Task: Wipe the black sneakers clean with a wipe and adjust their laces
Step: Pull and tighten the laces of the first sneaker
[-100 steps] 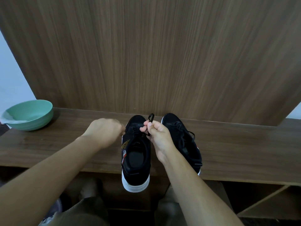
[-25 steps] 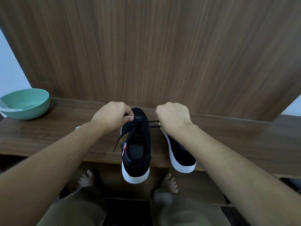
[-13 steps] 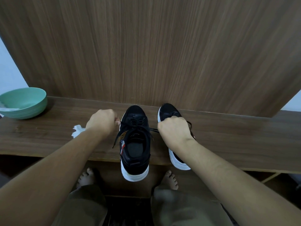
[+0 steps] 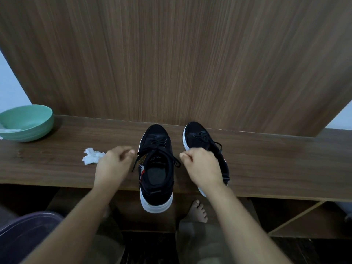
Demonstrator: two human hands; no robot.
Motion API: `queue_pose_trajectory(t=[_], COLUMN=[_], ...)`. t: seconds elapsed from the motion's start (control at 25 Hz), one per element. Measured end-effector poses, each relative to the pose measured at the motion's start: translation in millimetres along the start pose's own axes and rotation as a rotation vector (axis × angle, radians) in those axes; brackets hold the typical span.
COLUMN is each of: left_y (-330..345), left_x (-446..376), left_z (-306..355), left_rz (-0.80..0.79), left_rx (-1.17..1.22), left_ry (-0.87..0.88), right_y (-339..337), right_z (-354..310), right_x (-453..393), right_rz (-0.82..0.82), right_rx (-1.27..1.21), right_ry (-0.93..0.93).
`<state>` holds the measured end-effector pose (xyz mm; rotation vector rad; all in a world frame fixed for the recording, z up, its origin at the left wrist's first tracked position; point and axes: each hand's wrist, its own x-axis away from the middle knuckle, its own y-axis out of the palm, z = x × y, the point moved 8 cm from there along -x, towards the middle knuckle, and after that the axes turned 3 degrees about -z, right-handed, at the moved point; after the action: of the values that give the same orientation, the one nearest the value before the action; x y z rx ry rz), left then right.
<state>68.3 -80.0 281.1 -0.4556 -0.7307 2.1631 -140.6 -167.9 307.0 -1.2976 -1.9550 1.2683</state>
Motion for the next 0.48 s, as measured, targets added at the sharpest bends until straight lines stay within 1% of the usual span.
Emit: queue_pose_trajectory(t=[0.08, 0.24, 0.32, 0.48], left_y=[1.9, 18.8, 24.6, 24.7], left_x=[27.6, 50.5, 49.6, 44.9], left_z=[-7.6, -6.9, -6.3, -5.3], left_rz=[0.038, -0.047, -0.075, -0.069], left_rx=[0.104, 0.273, 0.28, 0.262], left_ry=[-0.038, -0.049, -0.056, -0.062], right_y=[4.5, 14.8, 21.4, 29.8], right_z=[3.2, -3.6, -9.4, -15.4], right_x=[20.0, 32.9, 35.4, 36.6], right_rz=[0.023, 0.025, 0.038, 0.087], right_rx=[-0.196, -0.299, -0.309, -0.257], right_ry=[0.1, 0.15, 0.149, 0.154])
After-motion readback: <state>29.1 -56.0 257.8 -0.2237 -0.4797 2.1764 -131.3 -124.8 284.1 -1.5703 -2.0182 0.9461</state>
